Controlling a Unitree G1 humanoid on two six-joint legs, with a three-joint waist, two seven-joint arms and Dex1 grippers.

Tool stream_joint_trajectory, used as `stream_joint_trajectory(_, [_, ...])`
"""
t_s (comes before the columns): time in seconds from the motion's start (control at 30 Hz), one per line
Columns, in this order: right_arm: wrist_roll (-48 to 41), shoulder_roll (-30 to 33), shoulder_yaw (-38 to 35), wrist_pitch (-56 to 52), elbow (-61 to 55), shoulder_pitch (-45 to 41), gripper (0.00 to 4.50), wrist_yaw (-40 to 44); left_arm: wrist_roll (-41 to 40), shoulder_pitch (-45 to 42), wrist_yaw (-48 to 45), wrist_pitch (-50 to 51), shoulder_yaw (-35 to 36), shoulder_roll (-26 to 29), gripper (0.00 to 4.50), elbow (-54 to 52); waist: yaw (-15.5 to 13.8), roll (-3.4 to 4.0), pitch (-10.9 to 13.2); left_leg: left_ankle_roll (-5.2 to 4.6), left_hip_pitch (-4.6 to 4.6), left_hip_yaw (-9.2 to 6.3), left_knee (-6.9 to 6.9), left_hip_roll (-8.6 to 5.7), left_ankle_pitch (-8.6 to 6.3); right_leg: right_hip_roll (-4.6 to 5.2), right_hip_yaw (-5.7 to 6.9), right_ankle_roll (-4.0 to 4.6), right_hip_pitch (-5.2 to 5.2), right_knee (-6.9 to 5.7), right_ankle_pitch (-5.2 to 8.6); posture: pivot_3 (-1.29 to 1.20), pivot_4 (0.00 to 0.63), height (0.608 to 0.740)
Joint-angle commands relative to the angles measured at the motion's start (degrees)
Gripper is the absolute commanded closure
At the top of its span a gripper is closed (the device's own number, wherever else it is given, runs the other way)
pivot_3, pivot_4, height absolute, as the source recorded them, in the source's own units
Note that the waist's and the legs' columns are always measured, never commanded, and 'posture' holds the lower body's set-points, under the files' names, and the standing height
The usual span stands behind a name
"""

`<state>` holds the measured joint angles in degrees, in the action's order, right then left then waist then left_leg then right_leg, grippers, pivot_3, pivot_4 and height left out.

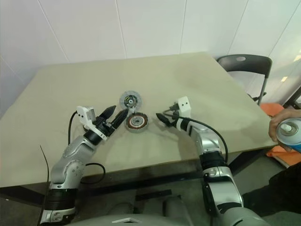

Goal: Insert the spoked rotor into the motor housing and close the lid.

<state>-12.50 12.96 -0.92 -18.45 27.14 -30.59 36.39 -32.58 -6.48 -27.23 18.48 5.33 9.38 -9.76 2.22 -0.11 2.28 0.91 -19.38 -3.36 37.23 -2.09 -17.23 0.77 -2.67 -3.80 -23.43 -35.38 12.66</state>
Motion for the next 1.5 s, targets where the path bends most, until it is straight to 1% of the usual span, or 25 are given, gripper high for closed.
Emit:
stream_joint_trajectory(0.03, [-0.2, 0.0, 0.0, 0.2, -1.8, -1.1, 0.06, 0.0, 0.2, -0.9, 0.1, -0.8, 0.4, 0.1, 0.32, -1.4, 0.0, 0.0, 0.0, 0.0, 0.0, 0.0, 0.0, 0.0, 0.0, 0.0, 0.0, 0.0, 0.0, 0.0, 0.0, 0.0, 0.0, 0.74])
stream_joint_trajectory(1.5, [-0.2, -0.1, 0.4, -0.2, -2.5, -1.3, 0.06, -0.6, 0.5, -1.7, 0.1, -1.0, 0.4, 0.0, 0.32, -0.9, 0.1, -0.02, 0.0, 0.0, 0.0, 0.03, 0.08, -0.02, 0.0, 0.01, -0.02, 0.0, 0.04, 0.01, 0.0, 0.0, 0.0, 0.74])
